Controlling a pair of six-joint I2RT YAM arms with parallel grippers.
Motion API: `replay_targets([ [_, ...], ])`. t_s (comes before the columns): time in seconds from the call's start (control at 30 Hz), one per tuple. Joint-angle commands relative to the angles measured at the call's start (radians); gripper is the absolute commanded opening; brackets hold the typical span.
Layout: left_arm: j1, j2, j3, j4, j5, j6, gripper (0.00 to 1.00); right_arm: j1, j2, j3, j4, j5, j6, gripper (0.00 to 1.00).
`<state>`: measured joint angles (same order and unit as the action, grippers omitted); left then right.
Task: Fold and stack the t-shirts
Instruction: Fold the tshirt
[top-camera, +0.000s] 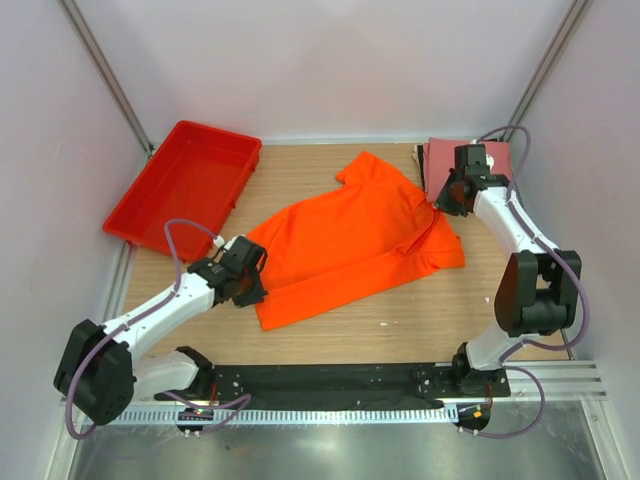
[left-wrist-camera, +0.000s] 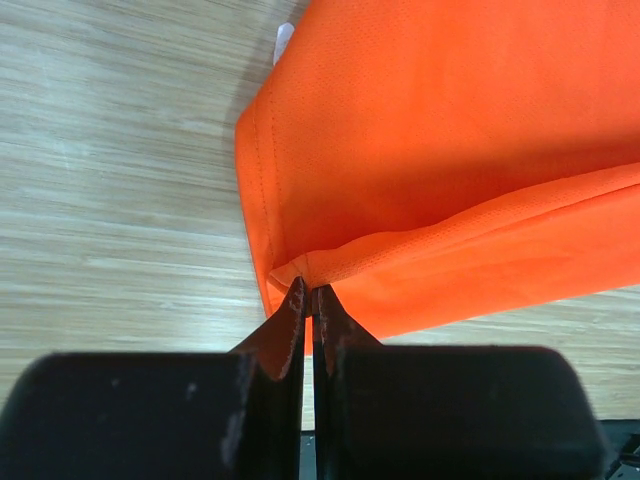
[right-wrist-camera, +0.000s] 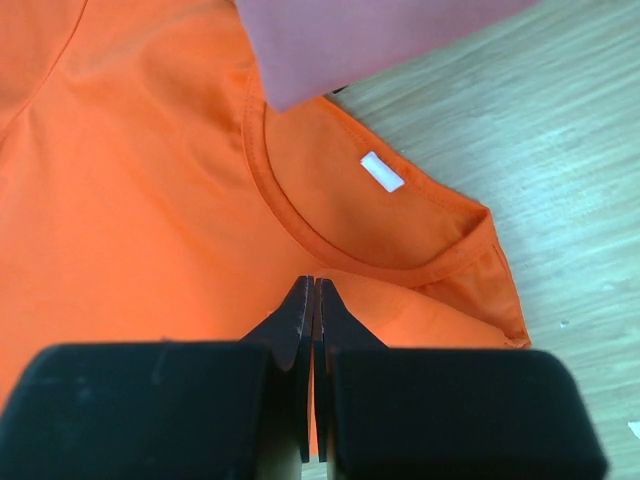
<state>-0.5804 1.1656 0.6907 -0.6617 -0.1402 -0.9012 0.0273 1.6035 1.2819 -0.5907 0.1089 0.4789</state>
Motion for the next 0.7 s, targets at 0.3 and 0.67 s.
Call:
replay_targets([
  [0.3, -0.002, 0.037, 0.043, 0.017, -0.068, 0.042, 0.00, 0.062, 0.096, 0.099, 0.081, -0.097, -0.166, 0.01],
  [0.67, -0.002, 0.080, 0.036, 0.025, -0.073, 0.048, 0.00, 0.112, 0.179, 0.172, 0.101, -0.021, -0.249, 0.01],
])
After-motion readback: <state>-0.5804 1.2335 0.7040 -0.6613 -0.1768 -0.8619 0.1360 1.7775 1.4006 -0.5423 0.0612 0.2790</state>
